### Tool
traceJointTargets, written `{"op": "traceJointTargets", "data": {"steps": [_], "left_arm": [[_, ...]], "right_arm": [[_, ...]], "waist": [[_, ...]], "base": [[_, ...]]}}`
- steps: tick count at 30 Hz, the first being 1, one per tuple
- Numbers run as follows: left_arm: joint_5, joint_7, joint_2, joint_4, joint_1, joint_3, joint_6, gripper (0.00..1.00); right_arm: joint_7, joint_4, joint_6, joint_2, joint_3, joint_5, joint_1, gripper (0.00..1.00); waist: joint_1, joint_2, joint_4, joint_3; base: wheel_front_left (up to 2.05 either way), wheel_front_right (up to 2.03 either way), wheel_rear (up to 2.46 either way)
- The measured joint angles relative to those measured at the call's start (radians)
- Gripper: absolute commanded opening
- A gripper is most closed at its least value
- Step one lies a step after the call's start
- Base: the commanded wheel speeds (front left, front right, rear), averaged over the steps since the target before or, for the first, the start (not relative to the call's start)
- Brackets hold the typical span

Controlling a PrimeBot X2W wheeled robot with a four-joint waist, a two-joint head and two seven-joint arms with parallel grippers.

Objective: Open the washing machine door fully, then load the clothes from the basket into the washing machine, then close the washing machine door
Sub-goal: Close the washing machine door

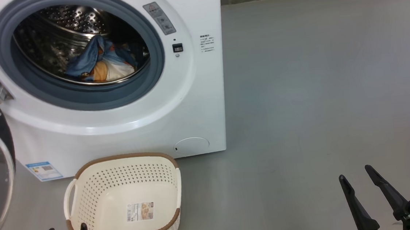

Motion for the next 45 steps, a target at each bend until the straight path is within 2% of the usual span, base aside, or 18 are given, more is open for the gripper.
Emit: {"op": "traceJointTargets", "data": {"steps": [12,25,35,40,45], "left_arm": [[0.002,-0.001,-0.002,0.001,-0.009,0.008,0.019,1.0],[0.002,-0.009,-0.012,0.001,-0.009,0.015,0.028,1.0],[0.0,-0.009,-0.012,0.004,-0.008,0.014,0.026,1.0],[-0.002,-0.009,-0.009,0.005,-0.008,0.014,0.026,1.0],[-0.002,-0.009,-0.002,0.005,-0.008,0.014,0.026,1.0]], "right_arm": [[0.0,-0.004,0.0,-0.002,-0.007,0.0,0.0,1.0],[0.0,-0.004,0.0,-0.002,-0.005,0.0,0.0,1.0],[0.0,-0.002,0.0,0.038,-0.005,-0.007,0.0,1.0],[0.0,0.001,0.0,0.046,0.0,-0.01,0.0,1.0],[0.0,0.002,0.0,0.047,0.004,-0.01,0.0,1.0]], "waist": [[0.0,0.0,0.111,0.01],[0.0,0.0,0.307,0.015],[0.0,0.0,0.45,-0.002],[0.0,0.0,0.488,-0.017],[0.0,0.0,0.494,-0.03]], "base": [[0.0,0.0,0.0],[0.0,0.0,0.0],[0.0,0.0,0.0],[0.0,0.0,0.0],[0.0,0.0,0.0]]}}
